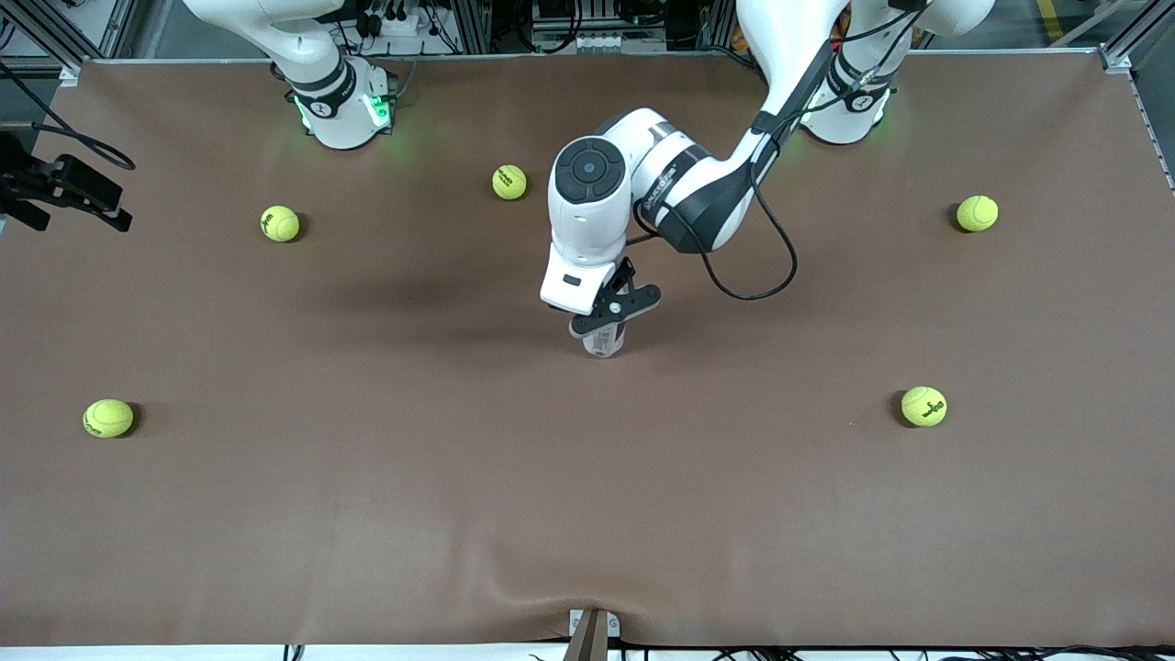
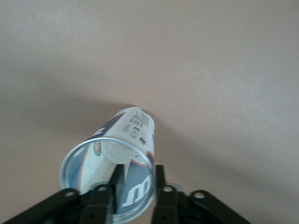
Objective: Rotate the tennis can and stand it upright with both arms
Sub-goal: 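Rotate the can upright and set it down with the left gripper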
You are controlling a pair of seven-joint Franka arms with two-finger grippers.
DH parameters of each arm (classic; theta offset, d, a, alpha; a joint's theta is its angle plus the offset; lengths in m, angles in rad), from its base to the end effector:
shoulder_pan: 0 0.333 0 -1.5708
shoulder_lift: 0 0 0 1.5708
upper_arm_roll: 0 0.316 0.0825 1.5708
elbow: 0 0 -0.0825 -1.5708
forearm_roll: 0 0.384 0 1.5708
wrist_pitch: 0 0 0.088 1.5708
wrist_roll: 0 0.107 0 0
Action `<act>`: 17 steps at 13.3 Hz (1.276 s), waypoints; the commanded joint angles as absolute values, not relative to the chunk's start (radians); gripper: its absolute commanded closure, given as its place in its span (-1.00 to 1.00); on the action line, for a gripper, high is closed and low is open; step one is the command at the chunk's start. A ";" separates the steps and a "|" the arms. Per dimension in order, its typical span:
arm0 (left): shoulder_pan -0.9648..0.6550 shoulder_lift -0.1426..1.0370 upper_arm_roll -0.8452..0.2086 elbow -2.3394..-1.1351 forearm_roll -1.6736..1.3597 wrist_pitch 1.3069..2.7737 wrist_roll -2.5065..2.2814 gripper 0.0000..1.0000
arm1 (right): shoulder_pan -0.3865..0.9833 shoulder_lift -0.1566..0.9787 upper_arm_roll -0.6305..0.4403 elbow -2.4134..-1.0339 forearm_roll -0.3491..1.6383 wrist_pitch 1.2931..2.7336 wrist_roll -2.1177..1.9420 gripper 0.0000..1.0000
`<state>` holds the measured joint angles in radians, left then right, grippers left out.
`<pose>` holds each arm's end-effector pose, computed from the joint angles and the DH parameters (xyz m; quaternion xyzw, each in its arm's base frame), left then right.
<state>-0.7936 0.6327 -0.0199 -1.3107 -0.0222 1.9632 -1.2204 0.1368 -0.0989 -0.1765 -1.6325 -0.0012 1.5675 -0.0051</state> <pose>0.5036 -0.5301 0.3710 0.9779 0.2080 -0.0085 0.0170 0.5230 -0.0259 0.6475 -0.9997 0.0170 -0.0164 0.0077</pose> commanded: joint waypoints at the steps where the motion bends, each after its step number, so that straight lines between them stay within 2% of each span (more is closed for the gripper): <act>1: -0.802 0.630 -0.014 -1.304 0.006 1.971 -1.236 -1.00 | 0.141 -0.086 -0.179 -1.617 0.015 1.569 -0.002 -1.00; 9: -0.779 0.539 -0.020 -1.304 -0.006 1.953 -1.239 -1.00 | 0.141 -0.086 -0.179 -1.617 0.012 1.569 -0.002 -1.00; 17: -0.517 0.381 -0.018 -1.307 -0.006 1.775 -0.931 -1.00 | 0.138 -0.094 -0.179 -1.603 0.008 1.554 -0.011 -1.00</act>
